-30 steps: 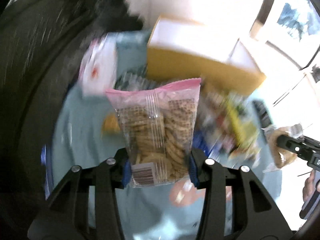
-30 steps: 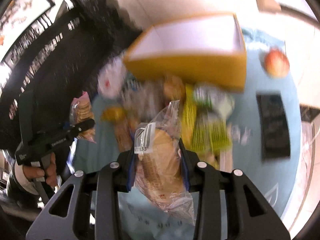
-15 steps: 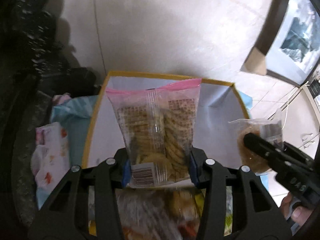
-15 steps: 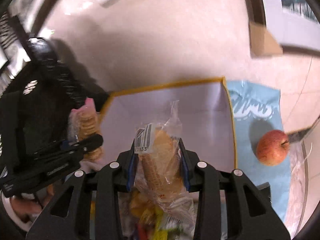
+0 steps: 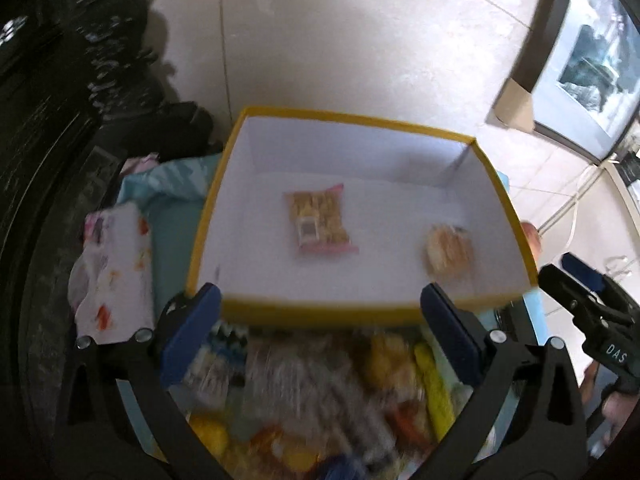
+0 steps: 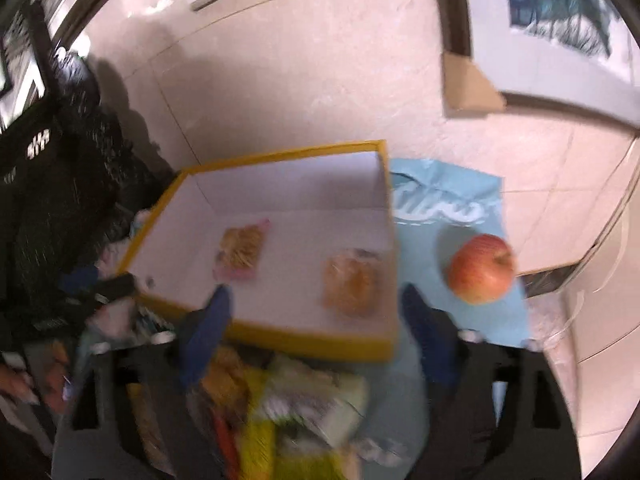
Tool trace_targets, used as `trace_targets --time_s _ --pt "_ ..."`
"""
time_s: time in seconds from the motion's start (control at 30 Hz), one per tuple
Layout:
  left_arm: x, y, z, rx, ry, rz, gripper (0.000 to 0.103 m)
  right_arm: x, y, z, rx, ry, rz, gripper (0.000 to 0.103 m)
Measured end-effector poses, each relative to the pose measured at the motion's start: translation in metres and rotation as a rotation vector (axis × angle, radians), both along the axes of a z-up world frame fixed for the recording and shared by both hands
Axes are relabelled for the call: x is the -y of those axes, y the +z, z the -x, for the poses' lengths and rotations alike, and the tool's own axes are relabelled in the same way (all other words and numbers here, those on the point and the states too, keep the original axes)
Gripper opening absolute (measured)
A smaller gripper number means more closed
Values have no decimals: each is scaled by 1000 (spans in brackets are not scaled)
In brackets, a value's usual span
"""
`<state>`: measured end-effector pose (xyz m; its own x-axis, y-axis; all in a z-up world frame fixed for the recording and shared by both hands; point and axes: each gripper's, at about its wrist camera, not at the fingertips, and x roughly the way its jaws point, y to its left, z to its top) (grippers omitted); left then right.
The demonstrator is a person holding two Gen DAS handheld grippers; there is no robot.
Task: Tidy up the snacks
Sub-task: 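Grasp the yellow barcode snack bag with the left gripper while the right grasps a green-white packet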
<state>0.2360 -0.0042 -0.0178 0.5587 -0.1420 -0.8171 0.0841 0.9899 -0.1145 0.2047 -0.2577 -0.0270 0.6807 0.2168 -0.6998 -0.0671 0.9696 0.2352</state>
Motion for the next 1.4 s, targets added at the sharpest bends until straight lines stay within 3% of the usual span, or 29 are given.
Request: trace_targets --time_s 0.07,0.23,0.43,0.57,0.77,0.97,1.1,1.17,1.23,1.27,1.4 --pt "-8 -2 24 -8 20 -18 101 2 -1 25 12 2 30 100" --pt "-29 -19 81 -59 65 -19 101 6 -33 71 -84 12 69 101" --pt "-58 -56 135 -151 112 -34 101 8 -70 107 -240 -22 -5 101" --pt "-80 -75 154 -207 163 -28 101 2 -80 125 -275 -18 13 101" --pt "-102 -83 149 -231 266 19 101 1 -88 139 -306 -14 3 101" --pt "-94 -81 109 -217 245 -9 101 0 -89 139 -309 -9 6 101" --pt "-97 -92 87 -245 274 20 101 0 -93 135 -327 -4 9 101" --pt "-97 -107 77 -299 286 3 100 0 -95 133 -333 -2 10 101" --pt "-99 -123 71 -359 297 -22 90 0 -96 129 -333 -2 12 101" --pt "-101 -131 70 -375 307 -9 90 0 -96 127 -331 -2 12 101" --pt "-99 -130 73 -322 284 -58 74 -2 -99 117 -329 0 24 101"
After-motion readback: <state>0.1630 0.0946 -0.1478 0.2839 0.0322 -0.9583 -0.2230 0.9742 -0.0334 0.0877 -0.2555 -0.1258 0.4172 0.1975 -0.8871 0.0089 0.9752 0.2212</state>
